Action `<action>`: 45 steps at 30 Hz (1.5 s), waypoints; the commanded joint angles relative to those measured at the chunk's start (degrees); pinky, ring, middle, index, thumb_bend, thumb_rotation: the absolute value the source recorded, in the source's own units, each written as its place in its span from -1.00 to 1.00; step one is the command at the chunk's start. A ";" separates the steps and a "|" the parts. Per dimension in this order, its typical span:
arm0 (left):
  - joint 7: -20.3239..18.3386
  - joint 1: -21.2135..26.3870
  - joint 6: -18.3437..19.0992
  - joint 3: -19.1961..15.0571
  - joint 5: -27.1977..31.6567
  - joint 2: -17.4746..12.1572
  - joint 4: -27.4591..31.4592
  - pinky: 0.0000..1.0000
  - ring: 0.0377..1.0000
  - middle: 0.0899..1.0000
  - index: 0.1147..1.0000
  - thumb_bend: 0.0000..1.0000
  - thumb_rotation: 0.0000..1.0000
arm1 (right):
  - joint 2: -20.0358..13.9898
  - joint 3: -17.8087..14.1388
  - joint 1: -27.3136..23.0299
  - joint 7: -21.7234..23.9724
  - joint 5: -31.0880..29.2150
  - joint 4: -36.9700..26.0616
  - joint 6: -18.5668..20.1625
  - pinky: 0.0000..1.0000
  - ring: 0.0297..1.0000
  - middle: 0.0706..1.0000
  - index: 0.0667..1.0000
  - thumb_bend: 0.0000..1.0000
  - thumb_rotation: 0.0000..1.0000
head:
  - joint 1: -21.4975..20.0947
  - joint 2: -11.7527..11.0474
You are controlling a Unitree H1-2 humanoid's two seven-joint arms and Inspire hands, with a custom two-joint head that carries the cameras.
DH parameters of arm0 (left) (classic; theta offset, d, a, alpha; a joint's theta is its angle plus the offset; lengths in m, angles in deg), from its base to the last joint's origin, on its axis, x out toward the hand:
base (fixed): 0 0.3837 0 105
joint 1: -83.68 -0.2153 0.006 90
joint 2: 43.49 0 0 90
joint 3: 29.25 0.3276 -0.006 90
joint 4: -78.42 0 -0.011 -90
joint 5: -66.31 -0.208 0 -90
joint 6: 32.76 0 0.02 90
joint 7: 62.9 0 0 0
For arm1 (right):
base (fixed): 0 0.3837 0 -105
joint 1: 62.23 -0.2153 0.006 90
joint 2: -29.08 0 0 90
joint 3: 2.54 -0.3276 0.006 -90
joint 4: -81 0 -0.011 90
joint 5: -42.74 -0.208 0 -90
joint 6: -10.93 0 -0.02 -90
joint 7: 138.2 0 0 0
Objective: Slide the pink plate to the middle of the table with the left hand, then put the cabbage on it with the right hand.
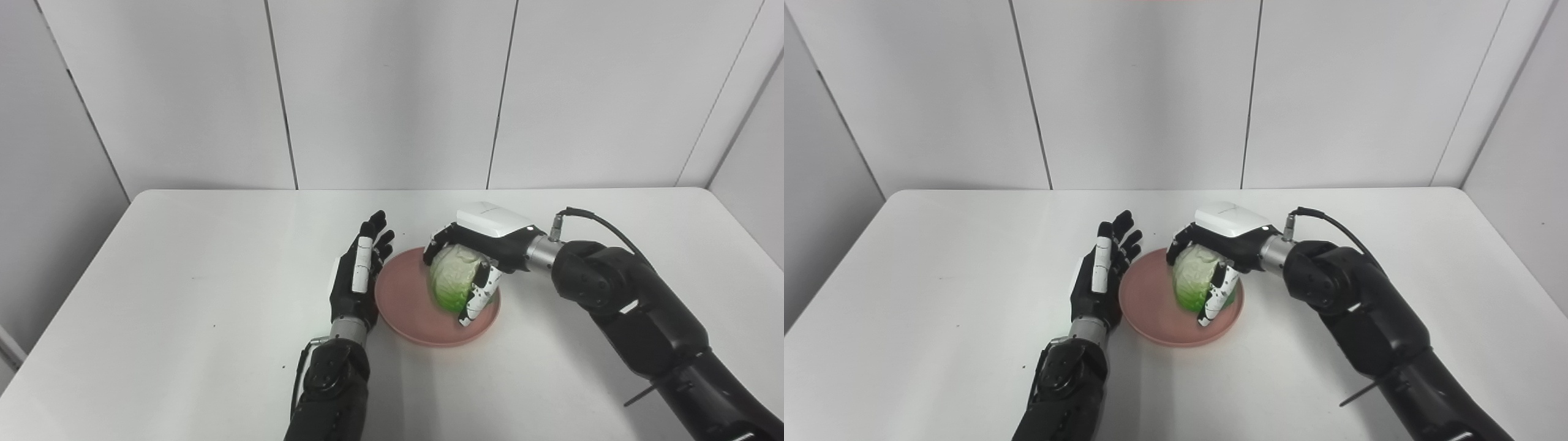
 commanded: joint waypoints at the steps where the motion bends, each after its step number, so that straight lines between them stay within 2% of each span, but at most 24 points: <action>1: 0.07 -0.75 -0.42 0.09 -0.16 0.65 -1.77 0.92 0.80 0.87 0.61 0.90 0.67 | 0.46 -1.69 -1.96 -1.65 -2.59 -0.71 -1.67 -0.45 -0.36 -0.25 -0.01 0.04 -1.00 | 0.02 -0.04; 4: 0.39 -0.75 -0.43 0.17 -0.40 0.53 -1.77 0.93 0.80 0.87 0.61 0.91 0.67 | 1.08 -2.20 -1.94 -0.42 -4.41 -0.26 0.07 -0.41 -0.32 -0.15 -0.07 0.05 -0.99 | -0.04 0.04; 6: 0.43 -0.79 -0.47 0.20 -0.43 0.43 -1.74 0.92 0.79 0.87 0.61 0.93 0.67 | 0.95 -1.85 -2.12 0.81 -4.80 -0.36 0.93 -0.29 -0.18 -0.17 -0.02 0.05 -0.98 | -0.12 0.01; 7: 0.41 -0.81 -0.47 0.20 -0.40 0.38 -1.71 0.92 0.80 0.87 0.61 0.93 0.67 | 0.85 -1.65 -2.22 1.41 -4.83 -0.41 1.28 -0.22 -0.11 -0.06 0.10 0.37 -0.75 | -0.22 0.08; 8: 0.34 -0.82 -0.46 0.20 -0.32 0.35 -1.67 0.91 0.79 0.86 0.61 0.93 0.67 | 0.74 -1.51 -2.29 1.94 -4.75 -0.46 1.55 -0.08 0.06 0.13 0.22 0.71 -0.48 | -0.22 0.08; 11: 0.05 -0.86 -0.22 0.20 -0.06 0.26 -1.40 0.93 0.79 0.86 0.61 0.92 0.67 | 0.33 -1.24 -2.34 3.57 -4.37 -1.13 2.68 0.15 0.31 0.36 0.34 0.96 -0.27 | -0.23 0.18; 12: 0.03 -0.87 -0.19 0.22 -0.08 0.23 -1.36 0.92 0.78 0.85 0.61 0.91 0.67 | 0.25 -1.28 -2.33 3.95 -4.37 -1.23 2.84 0.25 0.41 0.43 0.38 0.99 -0.20 | -0.23 0.18; 14: -0.05 -0.82 -0.28 0.22 -0.09 0.14 -1.46 0.92 0.77 0.84 0.61 0.91 0.67 | -0.09 -1.10 -2.46 4.91 -4.16 -1.25 3.10 0.32 0.48 0.50 0.42 1.00 -0.09 | -0.26 0.18; 17: 0.05 -0.79 -0.06 0.07 0.07 0.13 -1.43 0.92 0.77 0.84 0.60 0.94 0.65 | -0.53 -0.92 -2.62 6.02 -3.93 -1.45 3.65 0.30 0.50 0.52 0.45 1.00 -0.01 | -0.63 0.15; 19: 0.02 -0.77 0.03 0.08 0.06 0.09 -1.40 0.91 0.77 0.84 0.61 0.95 0.64 | -0.75 -0.95 -2.67 6.51 -3.71 -1.92 3.88 0.36 0.58 0.58 0.50 1.00 0.03 | -0.86 0.15; 20: -0.14 -0.75 0.08 0.05 0.20 0.06 -1.41 0.93 0.79 0.85 0.61 0.94 0.64 | -0.94 -0.89 -2.71 6.59 -3.46 -2.33 3.76 0.47 0.67 0.62 0.56 1.00 0.04 | -0.91 0.11; 21: -0.49 -0.71 -0.01 0.01 0.44 0.01 -1.53 0.93 0.79 0.85 0.61 0.93 0.64 | -1.20 -0.76 -2.71 6.92 -3.06 -3.13 3.99 0.49 0.68 0.63 0.57 1.00 0.04 | -1.03 0.06; 22: -0.74 -0.68 -0.09 -0.02 0.61 -0.02 -1.62 0.97 0.80 0.85 0.62 0.92 0.65 | -1.38 -0.66 -2.71 7.16 -2.78 -3.70 4.20 0.75 0.78 0.71 0.62 1.00 0.05 | -1.03 0.06; 23: -0.86 -0.65 -0.22 0.02 0.60 -0.09 -1.71 0.98 0.80 0.85 0.63 0.91 0.65 | -1.72 -0.51 -2.76 7.82 -2.39 -4.86 4.78 0.84 0.82 0.73 0.63 1.00 0.05 | -1.03 -0.01; 26: -0.71 -0.57 -0.25 0.17 0.27 -0.20 -1.81 1.00 0.81 0.85 0.64 0.89 0.67 | -2.42 -0.40 -2.94 9.23 -1.45 -7.62 6.08 0.98 0.96 0.87 0.71 1.00 0.06 | -1.30 -0.07; 32: -0.59 -0.72 -0.09 0.28 0.18 -0.12 -1.22 0.95 0.82 0.86 0.65 0.86 0.68 | -2.91 -2.43 -3.69 9.29 -2.81 -11.08 6.01 1.00 0.91 0.83 0.73 1.00 0.07 | -1.77 0.05; 33: -0.56 -0.75 -0.11 0.34 0.08 -0.16 -1.11 0.93 0.82 0.87 0.66 0.85 0.69 | -2.79 -2.93 -3.63 8.87 -3.19 -11.35 5.86 0.93 0.88 0.80 0.71 1.00 0.06 | -1.77 0.05; 36: -0.47 -0.59 -0.36 0.34 -0.07 -0.49 -1.14 0.91 0.86 0.88 0.67 0.86 0.71 | -1.71 -5.74 -2.27 4.30 -4.33 -11.72 3.91 0.69 0.78 0.74 0.66 1.00 0.13 | -1.62 0.15; 38: -0.01 -0.40 -0.67 0.19 -0.30 -0.76 -1.22 0.89 0.87 0.88 0.68 0.88 0.72 | -0.66 -7.72 -0.79 0.38 -4.82 -11.29 3.27 0.55 0.77 0.75 0.70 0.99 0.46 | -1.89 0.07; 41: 0.74 -0.13 -0.64 -0.15 -0.48 -1.14 -1.00 0.88 0.86 0.86 0.68 0.86 0.74 | 0.80 -10.32 1.03 -4.72 -6.47 -9.57 1.92 0.50 0.77 0.77 0.76 0.94 0.71 | -2.05 0.03; 45: 1.10 0.60 -1.18 -0.93 -0.22 -2.04 -1.06 0.96 0.87 0.88 0.69 0.83 0.78 | 4.56 -15.66 4.11 -12.05 -11.99 -6.04 1.37 0.47 0.72 0.79 0.76 0.92 0.80 | -2.31 0.09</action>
